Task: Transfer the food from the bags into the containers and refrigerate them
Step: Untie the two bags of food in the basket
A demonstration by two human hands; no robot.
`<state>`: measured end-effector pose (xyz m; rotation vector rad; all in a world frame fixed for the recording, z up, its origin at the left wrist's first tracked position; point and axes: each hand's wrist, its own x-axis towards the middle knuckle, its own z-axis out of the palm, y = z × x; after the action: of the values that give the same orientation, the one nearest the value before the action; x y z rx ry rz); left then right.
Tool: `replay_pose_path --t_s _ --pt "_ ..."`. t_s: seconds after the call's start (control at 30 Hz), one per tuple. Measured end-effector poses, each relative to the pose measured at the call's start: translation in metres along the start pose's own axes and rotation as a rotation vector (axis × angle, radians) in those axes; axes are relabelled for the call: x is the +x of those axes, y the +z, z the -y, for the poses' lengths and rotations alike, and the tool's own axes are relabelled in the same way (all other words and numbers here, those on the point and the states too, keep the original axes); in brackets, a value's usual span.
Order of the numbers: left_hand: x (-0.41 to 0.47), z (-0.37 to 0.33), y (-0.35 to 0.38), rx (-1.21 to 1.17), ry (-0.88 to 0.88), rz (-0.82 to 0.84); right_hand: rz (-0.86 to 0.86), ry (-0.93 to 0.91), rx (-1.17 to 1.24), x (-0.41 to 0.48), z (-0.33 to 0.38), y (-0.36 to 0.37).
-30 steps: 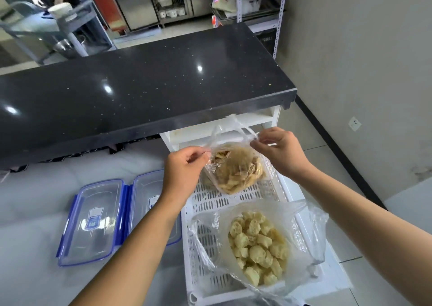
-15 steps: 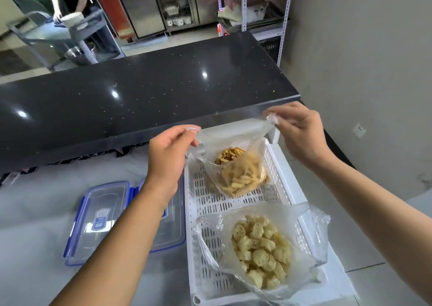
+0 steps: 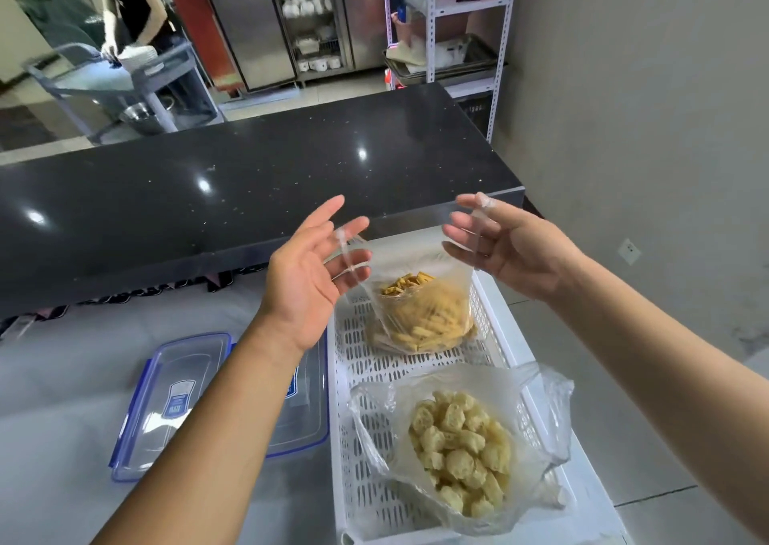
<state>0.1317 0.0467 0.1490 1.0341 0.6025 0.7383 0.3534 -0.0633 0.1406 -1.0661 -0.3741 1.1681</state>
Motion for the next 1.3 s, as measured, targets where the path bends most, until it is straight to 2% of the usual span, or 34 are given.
replay_pose_path --t_s 0.1,0.3,0.5,0.63,0.77,0.87,0.97,1.1,1.2,1.3 --pt "0.005 -0.007 0.002 -0.043 -0.016 0.031 0.090 0.094 0.166 -0.001 0.021 0.006" --pt "0.012 -0.025 0.004 -0.134 0.037 0.123 0.240 0.129 0.212 0.006 0.059 0.007" --pt "0.018 -0.009 -0.003 -0.065 -0.198 0.120 0.071 0.192 0.159 0.013 0.040 -0.004" --pt "0.021 -0.005 -0.009 -0.109 -0.175 0.092 0.038 0.170 0.153 0.013 0.034 -0.013" --pt "0.023 -0.007 -0.009 0.013 -0.159 0.066 0.029 0.158 0.085 0.010 0.039 -0.016" --pt "0.020 -0.014 -0.009 0.163 -0.156 0.082 0.013 0.147 -0.080 0.005 0.046 -0.016" --pt "0.008 -0.026 -0.008 0.419 -0.166 0.101 -0.022 0.099 -0.379 -0.009 0.056 -0.009" --pt "-0.023 -0.041 -0.003 0.789 -0.107 0.170 -0.022 -0.119 -0.800 -0.042 0.057 0.010" --pt "-0.048 -0.036 -0.009 1.065 -0.016 0.107 0.067 -0.349 -0.981 -0.069 0.048 0.025" --pt "-0.070 -0.019 -0.026 1.220 0.011 0.051 0.163 -0.416 -1.229 -0.087 0.032 0.038"
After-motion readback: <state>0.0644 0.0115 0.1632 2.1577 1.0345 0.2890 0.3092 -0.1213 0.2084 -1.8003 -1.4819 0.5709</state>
